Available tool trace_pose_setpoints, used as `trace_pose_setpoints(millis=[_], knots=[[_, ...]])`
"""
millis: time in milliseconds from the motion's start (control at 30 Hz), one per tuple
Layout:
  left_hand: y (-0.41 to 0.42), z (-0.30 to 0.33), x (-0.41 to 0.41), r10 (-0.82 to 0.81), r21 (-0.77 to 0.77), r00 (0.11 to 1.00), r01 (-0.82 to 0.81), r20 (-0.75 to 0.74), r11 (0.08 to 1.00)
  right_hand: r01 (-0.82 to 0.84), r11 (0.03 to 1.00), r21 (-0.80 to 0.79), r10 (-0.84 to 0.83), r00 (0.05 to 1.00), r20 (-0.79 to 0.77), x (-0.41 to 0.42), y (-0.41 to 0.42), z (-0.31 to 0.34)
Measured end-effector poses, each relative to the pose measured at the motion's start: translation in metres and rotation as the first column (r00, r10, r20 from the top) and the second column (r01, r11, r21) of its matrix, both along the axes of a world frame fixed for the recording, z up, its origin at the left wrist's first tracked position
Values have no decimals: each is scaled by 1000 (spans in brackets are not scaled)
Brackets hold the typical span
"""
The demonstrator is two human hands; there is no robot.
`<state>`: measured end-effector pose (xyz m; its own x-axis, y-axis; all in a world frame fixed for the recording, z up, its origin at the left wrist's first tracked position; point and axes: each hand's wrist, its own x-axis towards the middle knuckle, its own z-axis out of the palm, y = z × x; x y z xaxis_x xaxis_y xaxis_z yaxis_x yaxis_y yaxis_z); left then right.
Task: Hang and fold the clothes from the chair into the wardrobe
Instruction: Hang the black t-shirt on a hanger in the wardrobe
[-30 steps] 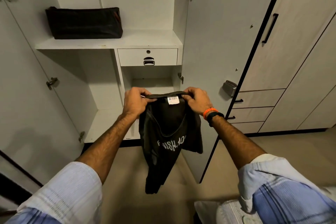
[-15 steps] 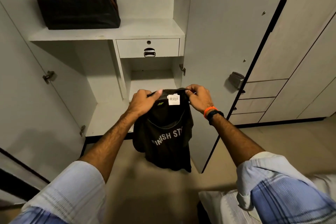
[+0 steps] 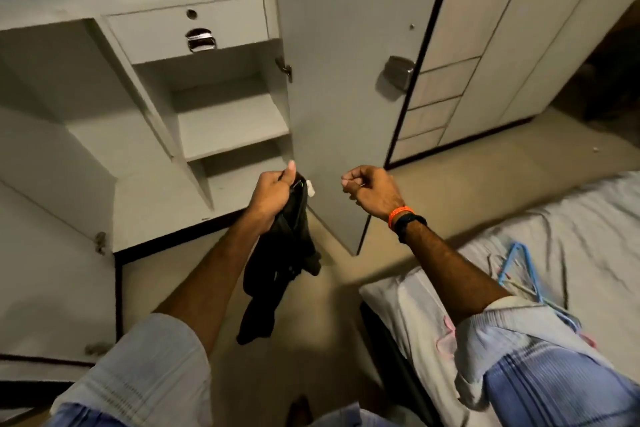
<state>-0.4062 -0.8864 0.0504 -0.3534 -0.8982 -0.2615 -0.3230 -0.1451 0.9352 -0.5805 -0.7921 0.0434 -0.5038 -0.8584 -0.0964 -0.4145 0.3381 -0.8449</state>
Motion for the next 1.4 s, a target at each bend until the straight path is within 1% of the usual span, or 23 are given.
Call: trace_pose_setpoints(millis=[67,233,333,433,567,700,767,867,1000,1100,1233,1300,1400], knots=[[11,-10,-17,-9,8,1000,9,-4,1000,35,999,18,-35,998,45,-8,22,-12],[54,-32,-81,-128,19,990,127,54,992,184,983,29,-186,975,123,-45,79,-38],[90,-47,-133,-224,2,970,224,94,974,310,950,31,-310,933,180,-81,119,-56],[125,-64,-181,-322,0,936,325,143,946,401,916,30,-398,892,213,-117,162,-75],[173,-92,-238,-409,16,891,414,199,910,516,851,102,-526,831,182,-159,220,-108],[223,-116,-294,-502,53,814,511,293,858,614,765,195,-642,753,143,-192,278,-144],[238,-129,-311,-556,52,773,569,307,820,642,722,257,-687,709,158,-199,299,-157],[254,-152,-339,-621,108,710,626,331,773,643,667,377,-731,662,165,-212,325,-181],[265,-184,-371,-676,196,619,663,399,723,694,585,420,-797,586,143,-227,342,-218],[273,-214,-388,-702,235,617,668,354,706,703,528,477,-833,539,128,-239,345,-243],[279,-248,-408,-719,279,593,667,363,691,706,472,528,-845,533,43,-259,342,-276],[279,-266,-415,-727,293,585,669,360,683,732,415,541,-868,497,-5,-268,340,-295],[278,-283,-419,-721,314,597,650,353,692,753,322,574,-892,445,-83,-279,339,-316]])
